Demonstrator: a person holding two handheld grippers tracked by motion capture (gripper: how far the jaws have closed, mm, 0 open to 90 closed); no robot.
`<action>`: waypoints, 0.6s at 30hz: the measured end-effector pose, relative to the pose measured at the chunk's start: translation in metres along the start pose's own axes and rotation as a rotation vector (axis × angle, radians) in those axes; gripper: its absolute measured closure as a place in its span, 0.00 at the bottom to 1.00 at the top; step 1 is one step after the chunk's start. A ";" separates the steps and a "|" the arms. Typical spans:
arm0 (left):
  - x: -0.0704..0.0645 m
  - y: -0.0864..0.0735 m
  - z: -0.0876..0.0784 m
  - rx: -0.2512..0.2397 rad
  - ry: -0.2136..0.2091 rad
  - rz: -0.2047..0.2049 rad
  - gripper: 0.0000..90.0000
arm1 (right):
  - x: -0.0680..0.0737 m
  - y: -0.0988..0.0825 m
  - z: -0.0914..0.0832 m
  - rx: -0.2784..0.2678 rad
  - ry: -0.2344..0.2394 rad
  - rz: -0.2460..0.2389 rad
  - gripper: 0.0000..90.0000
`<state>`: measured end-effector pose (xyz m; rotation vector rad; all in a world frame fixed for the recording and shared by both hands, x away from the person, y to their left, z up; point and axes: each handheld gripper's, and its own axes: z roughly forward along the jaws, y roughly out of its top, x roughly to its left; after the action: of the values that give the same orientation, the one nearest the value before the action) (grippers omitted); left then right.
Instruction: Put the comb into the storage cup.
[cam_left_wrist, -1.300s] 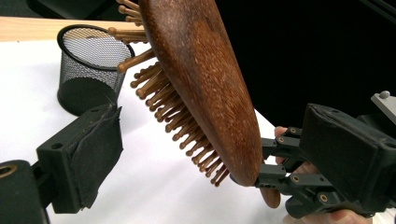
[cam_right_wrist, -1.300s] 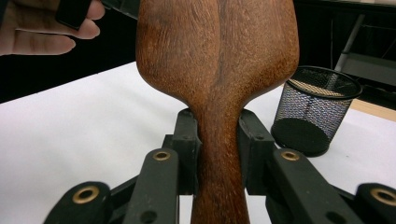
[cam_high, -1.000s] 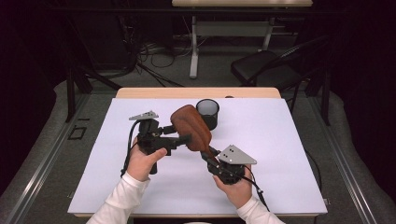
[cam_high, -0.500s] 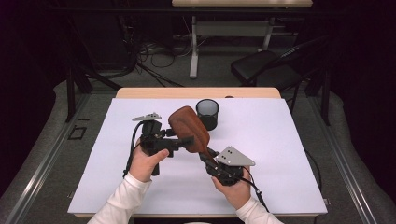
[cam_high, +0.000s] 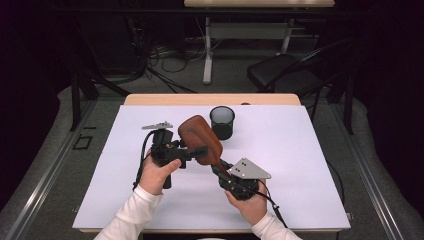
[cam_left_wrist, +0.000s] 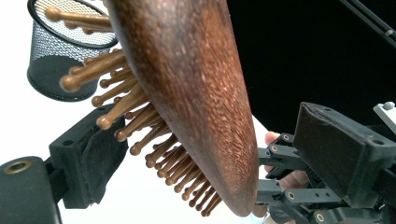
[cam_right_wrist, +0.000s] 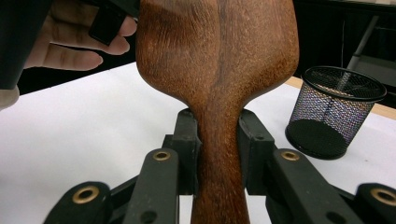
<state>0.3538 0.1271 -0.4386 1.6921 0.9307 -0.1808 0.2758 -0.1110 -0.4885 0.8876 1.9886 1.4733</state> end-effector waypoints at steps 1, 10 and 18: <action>0.000 0.000 0.001 0.001 -0.001 -0.005 0.12 | 0.000 0.000 0.000 -0.001 0.001 0.000 0.80; 0.002 -0.002 0.003 0.007 -0.005 -0.021 0.16 | 0.003 -0.001 0.001 0.002 0.008 -0.003 0.80; 0.003 -0.003 0.004 0.006 -0.011 -0.030 0.17 | 0.005 -0.002 0.002 0.005 0.015 -0.008 0.80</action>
<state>0.3554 0.1254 -0.4437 1.6822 0.9484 -0.2130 0.2737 -0.1061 -0.4915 0.8722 2.0054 1.4750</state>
